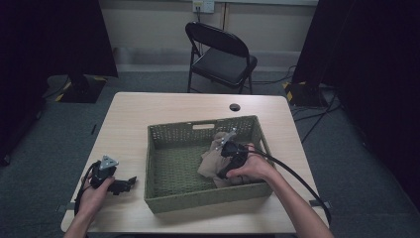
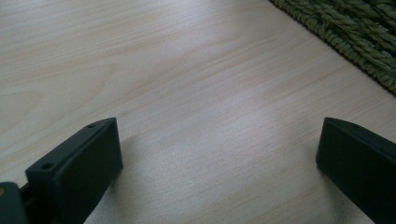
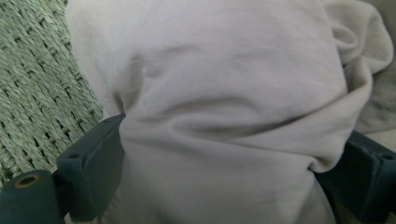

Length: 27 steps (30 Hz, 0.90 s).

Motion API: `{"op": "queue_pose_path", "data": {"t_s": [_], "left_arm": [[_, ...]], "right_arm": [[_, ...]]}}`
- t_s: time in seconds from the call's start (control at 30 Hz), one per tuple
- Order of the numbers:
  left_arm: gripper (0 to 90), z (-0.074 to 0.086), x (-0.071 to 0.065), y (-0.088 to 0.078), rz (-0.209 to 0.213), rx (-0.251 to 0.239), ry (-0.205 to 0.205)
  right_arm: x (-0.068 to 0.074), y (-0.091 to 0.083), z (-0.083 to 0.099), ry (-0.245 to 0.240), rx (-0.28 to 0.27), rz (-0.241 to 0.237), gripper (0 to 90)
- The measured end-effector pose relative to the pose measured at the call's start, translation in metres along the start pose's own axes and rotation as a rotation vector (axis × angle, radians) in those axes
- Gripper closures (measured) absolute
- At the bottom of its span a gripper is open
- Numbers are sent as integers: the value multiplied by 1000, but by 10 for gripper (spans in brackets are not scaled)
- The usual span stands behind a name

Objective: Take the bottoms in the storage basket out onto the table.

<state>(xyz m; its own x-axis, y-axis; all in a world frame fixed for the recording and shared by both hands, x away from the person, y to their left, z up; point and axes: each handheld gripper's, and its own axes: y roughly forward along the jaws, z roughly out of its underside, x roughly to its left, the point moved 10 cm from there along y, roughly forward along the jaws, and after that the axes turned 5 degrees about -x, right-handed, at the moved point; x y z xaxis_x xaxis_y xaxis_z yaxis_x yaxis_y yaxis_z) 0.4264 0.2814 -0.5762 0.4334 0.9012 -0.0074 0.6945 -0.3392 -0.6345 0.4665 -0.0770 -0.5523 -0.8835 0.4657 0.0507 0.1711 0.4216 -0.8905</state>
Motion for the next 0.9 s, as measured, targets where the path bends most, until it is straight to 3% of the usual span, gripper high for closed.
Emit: {"op": "queue_pose_path", "data": {"t_s": [0.07, 0.1, 0.13, 0.3, 0.33, 0.37, 0.43, 0.5, 0.63, 0.9], "left_arm": [[0, 0, 0, 0, 0, 0, 0], [0, 0, 0, 0, 0, 0, 0], [0, 0, 0, 0, 0, 0, 0], [0, 0, 0, 0, 0, 0, 0], [0, 0, 0, 0, 0, 0, 0], [0, 0, 0, 0, 0, 0, 0], [0, 0, 0, 0, 1, 0, 1], [0, 0, 0, 0, 0, 0, 0], [0, 0, 0, 0, 0, 0, 0], [0, 0, 0, 0, 0, 0, 0]], "right_arm": [[0, 0, 0, -3, 11, 3, 105], [1, -1, -1, -9, 41, 9, 153], [1, -1, -1, -9, 41, 9, 153], [1, -5, -4, 6, 30, -2, 329], [1, -6, -4, 17, 28, -5, 387], [-2, -9, -6, 18, 22, 11, 533], [-5, -10, -5, 6, 30, 29, 584], [-6, -10, -6, -6, 32, 33, 597], [-4, -11, -8, -47, 53, 83, 654], [-5, -18, -11, -14, 10, 93, 674]]}}
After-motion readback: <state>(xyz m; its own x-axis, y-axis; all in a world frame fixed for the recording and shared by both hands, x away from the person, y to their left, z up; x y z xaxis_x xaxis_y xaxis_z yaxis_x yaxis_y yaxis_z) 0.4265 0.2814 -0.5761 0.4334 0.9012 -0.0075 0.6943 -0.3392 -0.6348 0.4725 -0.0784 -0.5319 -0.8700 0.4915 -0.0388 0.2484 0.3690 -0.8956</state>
